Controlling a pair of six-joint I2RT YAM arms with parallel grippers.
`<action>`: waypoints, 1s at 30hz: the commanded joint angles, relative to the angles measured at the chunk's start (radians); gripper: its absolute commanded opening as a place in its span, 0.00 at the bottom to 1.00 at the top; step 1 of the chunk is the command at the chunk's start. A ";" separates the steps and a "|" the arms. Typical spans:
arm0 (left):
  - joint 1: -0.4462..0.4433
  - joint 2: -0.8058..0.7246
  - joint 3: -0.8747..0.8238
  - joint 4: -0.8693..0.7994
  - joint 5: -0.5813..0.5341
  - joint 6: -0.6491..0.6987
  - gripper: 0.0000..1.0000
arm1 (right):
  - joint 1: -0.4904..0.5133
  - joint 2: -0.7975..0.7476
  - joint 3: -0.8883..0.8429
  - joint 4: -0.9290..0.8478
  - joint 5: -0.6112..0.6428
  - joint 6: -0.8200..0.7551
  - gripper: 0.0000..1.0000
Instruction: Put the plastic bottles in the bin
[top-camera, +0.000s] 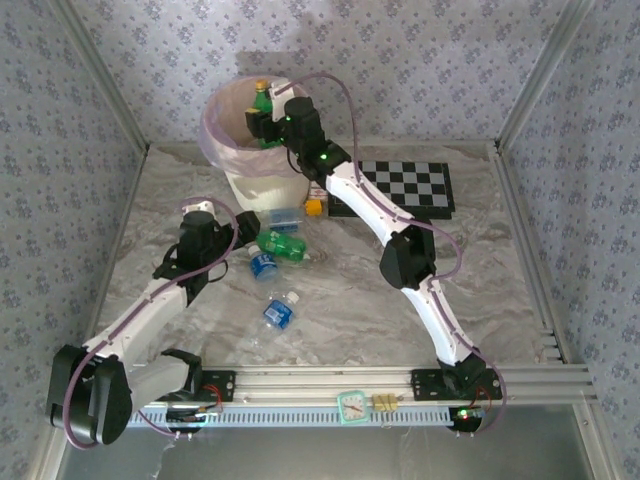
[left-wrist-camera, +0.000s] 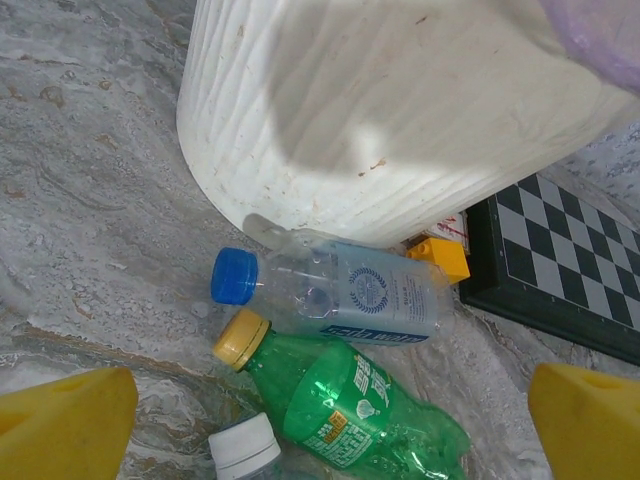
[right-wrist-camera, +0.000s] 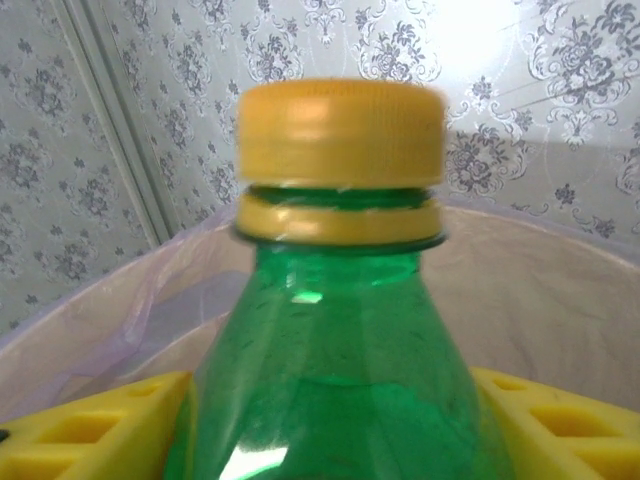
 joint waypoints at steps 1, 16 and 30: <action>0.002 0.006 0.004 0.018 0.009 -0.012 1.00 | 0.010 0.012 0.048 0.009 -0.008 -0.029 0.89; 0.002 0.037 0.024 0.011 0.014 -0.009 1.00 | 0.038 -0.187 -0.058 -0.013 0.013 -0.056 1.00; -0.001 0.039 0.022 -0.006 0.055 0.007 1.00 | 0.036 -0.682 -0.790 0.218 0.079 0.007 1.00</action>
